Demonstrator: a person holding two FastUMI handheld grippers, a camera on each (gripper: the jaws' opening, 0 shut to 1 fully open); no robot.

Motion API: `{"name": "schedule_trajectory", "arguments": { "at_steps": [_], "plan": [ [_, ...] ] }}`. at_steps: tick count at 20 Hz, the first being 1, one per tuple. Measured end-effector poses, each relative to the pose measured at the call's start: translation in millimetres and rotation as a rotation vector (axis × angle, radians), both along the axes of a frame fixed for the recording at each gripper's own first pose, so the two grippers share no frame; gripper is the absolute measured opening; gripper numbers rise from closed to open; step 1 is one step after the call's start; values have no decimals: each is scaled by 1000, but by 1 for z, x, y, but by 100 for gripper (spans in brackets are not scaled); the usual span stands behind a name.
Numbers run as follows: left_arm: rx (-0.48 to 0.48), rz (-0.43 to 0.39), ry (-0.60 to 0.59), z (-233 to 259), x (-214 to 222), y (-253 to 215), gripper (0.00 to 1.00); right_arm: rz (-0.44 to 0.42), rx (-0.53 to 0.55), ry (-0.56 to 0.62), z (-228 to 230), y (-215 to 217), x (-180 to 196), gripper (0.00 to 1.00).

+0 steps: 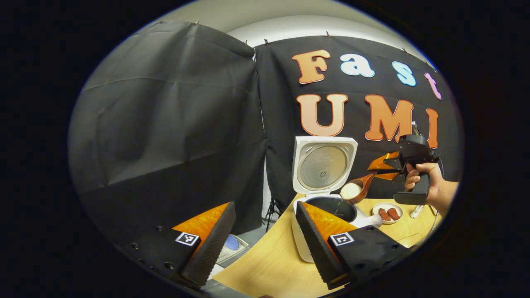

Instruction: Close the left gripper, press the button to open the rice cooker; take a wooden spoon from the chopstick holder with the right hand, scoop a spoonful of rice and pour it into the rice cooker, then put the wooden spoon back into the chopstick holder.

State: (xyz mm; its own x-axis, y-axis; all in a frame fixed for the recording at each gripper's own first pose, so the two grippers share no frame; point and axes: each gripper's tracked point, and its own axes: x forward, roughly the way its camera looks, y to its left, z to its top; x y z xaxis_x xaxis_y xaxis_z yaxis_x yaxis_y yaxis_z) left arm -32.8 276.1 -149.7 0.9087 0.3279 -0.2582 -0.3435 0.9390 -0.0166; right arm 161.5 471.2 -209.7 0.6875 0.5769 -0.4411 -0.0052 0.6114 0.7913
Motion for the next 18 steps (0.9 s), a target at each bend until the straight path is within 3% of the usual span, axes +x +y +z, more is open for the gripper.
{"name": "schedule_trajectory", "arguments": {
  "at_steps": [10, 18],
  "plan": [
    [-69, 3, 21, -22, 14, 17, 100, 27, -176, -113, 2, 15, 23, 11],
    [-87, 27, 18, -26, 19, 25, 99, 97, -292, -235, 20, 23, 24, 11]
  ]
}}
